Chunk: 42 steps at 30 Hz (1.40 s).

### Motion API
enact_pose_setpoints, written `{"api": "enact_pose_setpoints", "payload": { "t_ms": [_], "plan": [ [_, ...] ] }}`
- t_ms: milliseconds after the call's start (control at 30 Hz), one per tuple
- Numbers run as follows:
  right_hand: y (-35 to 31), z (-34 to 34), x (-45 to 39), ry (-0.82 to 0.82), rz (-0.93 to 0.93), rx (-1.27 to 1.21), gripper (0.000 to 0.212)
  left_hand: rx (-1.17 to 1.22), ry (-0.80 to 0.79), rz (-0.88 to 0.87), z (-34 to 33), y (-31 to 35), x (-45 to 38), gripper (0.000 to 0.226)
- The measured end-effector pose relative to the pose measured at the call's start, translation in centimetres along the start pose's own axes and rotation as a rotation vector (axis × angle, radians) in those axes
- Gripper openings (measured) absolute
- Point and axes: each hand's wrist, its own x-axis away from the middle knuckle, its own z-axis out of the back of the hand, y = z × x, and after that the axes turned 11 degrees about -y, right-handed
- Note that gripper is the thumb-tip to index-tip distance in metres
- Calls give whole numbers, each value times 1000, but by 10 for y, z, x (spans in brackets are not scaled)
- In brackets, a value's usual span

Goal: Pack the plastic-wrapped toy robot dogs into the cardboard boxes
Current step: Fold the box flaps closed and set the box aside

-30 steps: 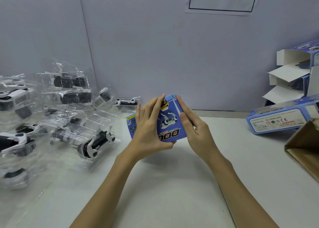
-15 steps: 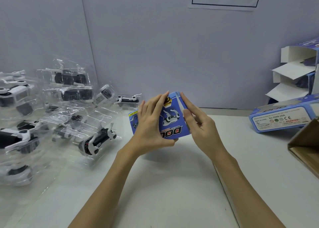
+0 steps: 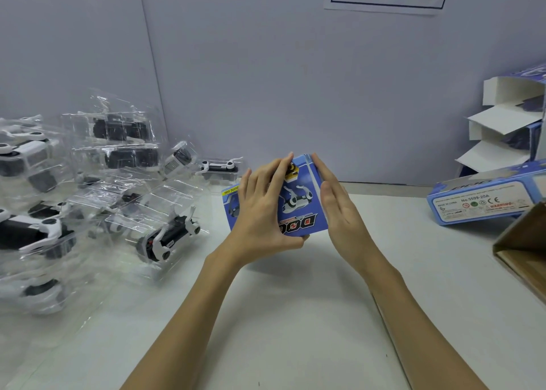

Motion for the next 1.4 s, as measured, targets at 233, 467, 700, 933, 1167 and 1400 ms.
{"api": "enact_pose_setpoints", "payload": {
  "t_ms": [233,467,700,933,1167,1400],
  "plan": [
    [5,-3,2,-38,16,51,51,-45,9,1,-4,3,0,126],
    [4,-5,0,-105,14,295,70,-61,16,3,-1,1,2,130],
    [3,-8,0,-87,1,569,71,-18,12,16,1,0,6,128],
    [6,2,-4,54,47,97,65,-77,4,18,-1,-8,7,121],
    [12,35,1,121,-182,85,49,246,87,344,1,-20,11,79],
    [9,40,3,-66,-208,138,61,561,330,722,11,-31,10,76]
  ]
}}
